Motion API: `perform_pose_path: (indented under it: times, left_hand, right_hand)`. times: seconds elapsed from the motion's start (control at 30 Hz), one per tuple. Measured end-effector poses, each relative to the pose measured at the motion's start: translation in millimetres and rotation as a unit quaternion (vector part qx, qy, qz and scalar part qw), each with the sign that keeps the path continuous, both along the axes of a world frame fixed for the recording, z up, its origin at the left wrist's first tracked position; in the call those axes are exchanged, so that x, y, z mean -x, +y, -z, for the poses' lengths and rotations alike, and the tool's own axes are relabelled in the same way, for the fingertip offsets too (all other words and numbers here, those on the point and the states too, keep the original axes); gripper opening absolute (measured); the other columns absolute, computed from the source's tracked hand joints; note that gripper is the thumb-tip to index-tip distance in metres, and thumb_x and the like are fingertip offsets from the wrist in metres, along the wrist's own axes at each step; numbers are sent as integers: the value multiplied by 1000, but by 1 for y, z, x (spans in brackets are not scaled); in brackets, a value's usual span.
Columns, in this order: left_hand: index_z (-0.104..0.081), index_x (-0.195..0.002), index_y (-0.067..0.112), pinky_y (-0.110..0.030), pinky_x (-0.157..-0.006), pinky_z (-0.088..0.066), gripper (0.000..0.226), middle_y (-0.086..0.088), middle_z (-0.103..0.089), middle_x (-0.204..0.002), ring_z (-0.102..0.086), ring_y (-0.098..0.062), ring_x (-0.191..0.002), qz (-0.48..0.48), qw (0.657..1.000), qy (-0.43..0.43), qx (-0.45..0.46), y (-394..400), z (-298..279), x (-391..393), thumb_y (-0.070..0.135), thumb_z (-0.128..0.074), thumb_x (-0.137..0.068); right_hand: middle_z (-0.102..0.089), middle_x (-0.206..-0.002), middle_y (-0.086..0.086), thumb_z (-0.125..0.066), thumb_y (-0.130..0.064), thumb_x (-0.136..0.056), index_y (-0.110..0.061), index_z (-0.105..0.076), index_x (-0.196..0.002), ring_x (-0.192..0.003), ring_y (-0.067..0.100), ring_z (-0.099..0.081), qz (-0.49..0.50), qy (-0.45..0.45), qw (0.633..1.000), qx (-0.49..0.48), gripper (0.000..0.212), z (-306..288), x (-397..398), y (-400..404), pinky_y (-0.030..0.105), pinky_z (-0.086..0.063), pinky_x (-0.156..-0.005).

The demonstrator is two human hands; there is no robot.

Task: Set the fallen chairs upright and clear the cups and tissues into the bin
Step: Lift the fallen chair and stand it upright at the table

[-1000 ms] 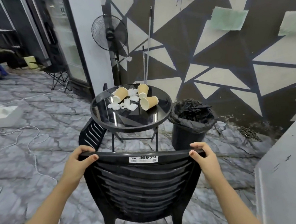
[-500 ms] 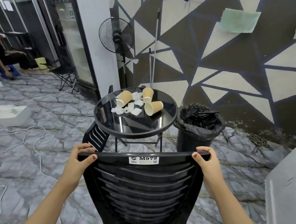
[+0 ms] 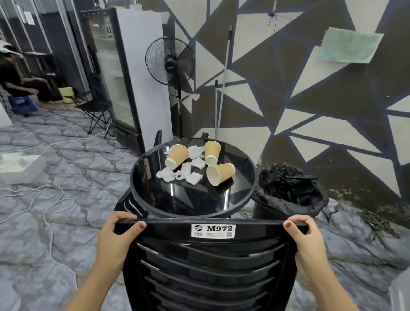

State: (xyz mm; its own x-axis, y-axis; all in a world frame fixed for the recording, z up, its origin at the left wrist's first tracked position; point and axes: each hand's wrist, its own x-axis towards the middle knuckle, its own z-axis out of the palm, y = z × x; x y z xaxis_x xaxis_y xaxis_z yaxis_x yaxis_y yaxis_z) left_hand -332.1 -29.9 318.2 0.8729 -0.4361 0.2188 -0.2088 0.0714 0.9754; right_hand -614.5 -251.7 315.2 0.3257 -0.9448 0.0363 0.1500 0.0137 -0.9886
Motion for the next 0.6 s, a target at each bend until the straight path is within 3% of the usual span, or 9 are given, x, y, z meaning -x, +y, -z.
perform_pose_path:
  times: [0.13, 0.23, 0.3, 0.37, 0.4, 0.5, 0.6]
  left_hand:
    - [-57, -74, 14, -30, -68, -45, 22, -6, -56, -77, -53, -20, -73, 8, 1000, 11, 8, -11, 5, 2, -7, -66, -75]
    - [-59, -68, 23, -19, -65, -48, 33, -5, -55, -77, -52, -18, -72, 9, 1000, 18, 20, -22, 11, 9, -8, -67, -73]
    - [-60, -65, 30, -11, -60, -47, 33, -7, -55, -80, -53, -19, -74, 14, 999, 19, 30, -28, 15, 16, 1, -76, -65]
    - [-61, -66, 32, -9, -61, -47, 25, -10, -55, -84, -53, -19, -76, 9, 1000, 21, 21, -33, 17, 25, 21, -78, -52]
    - [-61, -67, 32, -9, -61, -46, 26, -10, -54, -84, -53, -16, -75, 4, 999, 25, 20, -35, 21, 31, 30, -76, -46]
    - [-61, -67, 28, -7, -61, -45, 30, -3, -57, -79, -55, 0, -67, -22, 998, 34, 43, -44, 25, 56, 31, -75, -40]
    - [-58, -66, 23, -5, -59, -45, 29, 16, -62, -66, -55, 6, -62, -64, 995, 31, 68, -60, 26, 80, 22, -73, -42]
  right_hand:
    - [-54, -84, 3, -82, -70, -25, -29, -60, -71, -85, 24, -52, -23, 5, 1000, 12, 66, 4, 0, -22, 33, -45, -79]
    - [-55, -78, -1, -85, -65, -26, -26, -59, -72, -71, 14, -55, -53, 2, 998, 17, 65, 6, 3, -42, 17, -49, -58]
    - [-56, -73, -1, -88, -41, -47, -18, -56, -75, -60, 8, -57, -90, -23, 996, 3, 49, 5, 6, -56, 17, -49, -52]
    - [-54, -70, 1, -71, -9, -72, -10, -50, -77, -51, 5, -56, -124, -51, 991, -18, 22, 6, 10, -70, 17, -48, -47]
    - [-55, -69, 0, -70, -8, -73, -9, -49, -78, -51, 5, -56, -139, -44, 989, -17, 22, 9, 12, -78, 17, -48, -48]
    - [-58, -72, -3, -88, -40, -47, -18, -56, -75, -58, 8, -57, -168, -18, 986, 1, 48, 7, 17, -104, 20, -49, -51]
    - [-54, -78, 4, -79, -24, -60, -22, -59, -69, -58, 10, -57, -202, -43, 978, -12, 21, 7, 15, -133, 20, -50, -53]
